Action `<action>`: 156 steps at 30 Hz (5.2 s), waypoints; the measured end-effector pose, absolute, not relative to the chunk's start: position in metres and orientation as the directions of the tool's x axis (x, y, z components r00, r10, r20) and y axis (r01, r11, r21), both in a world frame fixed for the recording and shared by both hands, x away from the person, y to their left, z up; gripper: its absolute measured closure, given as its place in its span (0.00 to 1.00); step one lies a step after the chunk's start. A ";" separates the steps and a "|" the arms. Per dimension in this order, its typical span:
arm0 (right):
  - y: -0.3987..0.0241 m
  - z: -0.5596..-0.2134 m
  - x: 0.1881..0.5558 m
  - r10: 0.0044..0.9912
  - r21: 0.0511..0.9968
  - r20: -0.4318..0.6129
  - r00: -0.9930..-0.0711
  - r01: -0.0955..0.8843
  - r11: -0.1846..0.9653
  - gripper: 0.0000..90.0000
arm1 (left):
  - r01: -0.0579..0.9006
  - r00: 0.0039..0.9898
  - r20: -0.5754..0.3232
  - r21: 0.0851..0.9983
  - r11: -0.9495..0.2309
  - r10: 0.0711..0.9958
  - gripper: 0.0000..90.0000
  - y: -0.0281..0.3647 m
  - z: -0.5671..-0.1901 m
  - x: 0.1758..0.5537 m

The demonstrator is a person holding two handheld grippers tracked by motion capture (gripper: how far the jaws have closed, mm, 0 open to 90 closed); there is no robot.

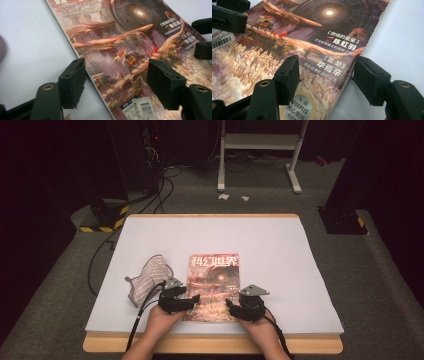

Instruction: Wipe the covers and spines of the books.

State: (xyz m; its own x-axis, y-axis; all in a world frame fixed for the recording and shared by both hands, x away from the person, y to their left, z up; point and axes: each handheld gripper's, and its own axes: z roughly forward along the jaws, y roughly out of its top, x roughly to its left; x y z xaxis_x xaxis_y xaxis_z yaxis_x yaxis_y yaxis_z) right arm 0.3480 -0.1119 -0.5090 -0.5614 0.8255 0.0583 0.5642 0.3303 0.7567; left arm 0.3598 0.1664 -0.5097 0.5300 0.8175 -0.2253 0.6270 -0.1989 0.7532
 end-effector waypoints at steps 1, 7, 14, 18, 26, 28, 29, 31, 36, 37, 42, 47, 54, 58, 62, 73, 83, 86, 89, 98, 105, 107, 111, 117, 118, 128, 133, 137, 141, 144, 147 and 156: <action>-0.113 -0.509 0.348 0.836 0.757 0.054 -0.546 0.569 0.323 0.39 | 0.625 0.542 -0.232 0.754 -0.202 0.808 0.37 0.165 -0.510 0.359; -0.113 -0.509 0.348 0.844 0.755 0.052 -0.533 0.574 0.316 0.39 | 0.613 0.540 -0.234 0.768 -0.187 0.808 0.37 0.164 -0.509 0.357; -0.113 -0.509 0.347 0.846 0.755 0.045 -0.532 0.572 0.320 0.40 | 0.583 0.543 -0.243 0.798 -0.152 0.804 0.37 0.165 -0.506 0.355; -0.113 -0.509 0.347 0.846 0.755 0.043 -0.531 0.571 0.320 0.40 | 0.555 0.547 -0.249 0.823 -0.124 0.799 0.39 0.165 -0.503 0.352; -0.113 -0.509 0.347 0.846 0.756 0.042 -0.531 0.571 0.321 0.40 | 0.521 0.548 -0.263 0.850 -0.078 0.794 0.41 0.164 -0.502 0.349; -0.113 -0.509 0.347 0.846 0.756 0.041 -0.531 0.570 0.321 0.40 | 0.523 0.542 -0.260 0.849 -0.079 0.799 0.40 0.163 -0.502 0.349; -0.113 -0.509 0.347 0.846 0.757 0.040 -0.531 0.569 0.321 0.40 | 0.523 0.542 -0.260 0.849 -0.079 0.799 0.40 0.163 -0.502 0.349; -0.113 -0.509 0.347 0.846 0.757 0.040 -0.531 0.569 0.322 0.40 | 0.530 0.539 -0.285 0.846 -0.057 0.793 0.40 0.165 -0.503 0.349; -0.114 -0.509 0.347 0.846 0.757 0.043 -0.531 0.570 0.319 0.40 | 0.520 0.537 -0.290 0.853 -0.040 0.792 0.42 0.165 -0.503 0.348; -0.114 -0.509 0.347 0.846 0.757 0.043 -0.531 0.570 0.319 0.40 | 0.516 0.537 -0.283 0.855 -0.044 0.795 0.42 0.165 -0.503 0.348; -0.114 -0.509 0.347 0.846 0.757 0.043 -0.532 0.570 0.319 0.40 | 0.519 0.535 -0.294 0.854 -0.033 0.792 0.43 0.165 -0.503 0.348; -0.114 -0.509 0.347 0.845 0.757 0.047 -0.532 0.571 0.318 0.40 | 0.531 0.532 -0.315 0.847 -0.021 0.786 0.43 0.167 -0.503 0.347; -0.116 -0.509 0.347 0.848 0.756 0.053 -0.528 0.576 0.311 0.41 | 0.521 0.560 -0.328 0.853 -0.016 0.761 0.48 0.163 -0.501 0.343; -0.115 -0.509 0.347 0.845 0.757 0.053 -0.533 0.573 0.314 0.42 | 0.519 0.556 -0.303 0.854 -0.038 0.774 0.48 0.164 -0.500 0.342; -0.115 -0.509 0.347 0.843 0.758 0.052 -0.536 0.571 0.316 0.42 | 0.523 0.556 -0.308 0.852 -0.037 0.772 0.48 0.164 -0.500 0.342; -0.114 -0.509 0.346 0.832 0.760 0.050 -0.553 0.561 0.327 0.44 | 0.547 0.578 -0.310 0.834 -0.076 0.754 0.50 0.160 -0.503 0.342; -0.116 -0.505 0.340 0.825 0.802 -0.011 -0.565 0.487 0.345 0.42 | 0.511 0.591 -0.273 0.855 -0.090 0.759 0.49 0.165 -0.497 0.338; -0.114 -0.500 0.335 0.806 0.823 -0.041 -0.590 0.438 0.362 0.42 | 0.503 0.596 -0.266 0.859 -0.094 0.757 0.49 0.164 -0.496 0.337; -0.104 -0.493 0.324 0.753 0.847 -0.038 -0.657 0.379 0.373 0.40 | 0.502 0.599 -0.271 0.860 -0.090 0.753 0.49 0.164 -0.496 0.337; -0.075 -0.493 0.305 0.644 0.841 -0.053 -0.763 0.314 0.441 0.35 | 0.495 0.603 -0.265 0.864 -0.092 0.753 0.49 0.162 -0.493 0.336; -0.057 -0.496 0.296 0.592 0.829 -0.059 -0.804 0.290 0.477 0.32 | 0.488 0.604 -0.257 0.868 -0.095 0.755 0.49 0.160 -0.491 0.336; -0.051 -0.497 0.296 0.592 0.826 -0.059 -0.804 0.294 0.482 0.31 | 0.486 0.604 -0.257 0.869 -0.094 0.755 0.49 0.159 -0.490 0.336; -0.040 -0.501 0.299 0.593 0.813 -0.075 -0.802 0.295 0.502 0.28 | 0.484 0.603 -0.255 0.870 -0.092 0.756 0.49 0.158 -0.489 0.335; -0.028 -0.504 0.305 0.617 0.790 -0.107 -0.780 0.310 0.529 0.28 | 0.494 0.601 -0.270 0.865 -0.085 0.752 0.48 0.158 -0.488 0.337; -0.026 -0.504 0.306 0.626 0.788 -0.119 -0.771 0.311 0.532 0.30 | 0.496 0.602 -0.272 0.864 -0.085 0.751 0.48 0.158 -0.488 0.337; -0.022 -0.502 0.301 0.615 0.791 -0.216 -0.759 0.233 0.566 0.65 | 0.483 0.580 -0.257 0.873 -0.071 0.773 0.42 0.165 -0.485 0.341; -0.025 -0.497 0.300 0.622 0.801 -0.218 -0.752 0.226 0.554 0.70 | 0.439 0.559 -0.222 0.897 -0.058 0.799 0.39 0.179 -0.475 0.340; -0.032 -0.490 0.301 0.637 0.819 -0.197 -0.745 0.233 0.525 0.75 | 0.416 0.542 -0.143 0.902 -0.116 0.828 0.38 0.187 -0.474 0.342; -0.038 -0.485 0.302 0.645 0.828 -0.188 -0.740 0.234 0.510 0.78 | 0.416 0.546 -0.102 0.895 -0.163 0.832 0.38 0.187 -0.479 0.344; -0.045 -0.480 0.302 0.655 0.836 -0.186 -0.732 0.233 0.498 0.82 | 0.426 0.555 -0.090 0.884 -0.191 0.827 0.40 0.188 -0.482 0.346; -0.049 -0.477 0.304 0.662 0.842 -0.186 -0.726 0.230 0.488 0.84 | 0.433 0.561 -0.087 0.879 -0.202 0.823 0.39 0.189 -0.484 0.347; -0.071 -0.465 0.308 0.706 0.865 -0.175 -0.687 0.235 0.443 0.93 | 0.433 0.583 -0.115 0.882 -0.188 0.804 0.41 0.186 -0.488 0.346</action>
State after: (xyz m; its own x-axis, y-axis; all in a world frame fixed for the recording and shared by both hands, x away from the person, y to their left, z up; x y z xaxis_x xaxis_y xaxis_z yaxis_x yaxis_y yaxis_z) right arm 0.3078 -0.0713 -0.4647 -0.6867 0.7056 -0.1749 0.2347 0.4429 0.8653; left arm 0.3461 0.1864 -0.4878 0.5833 0.8041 -0.1148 0.4330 -0.1882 0.8815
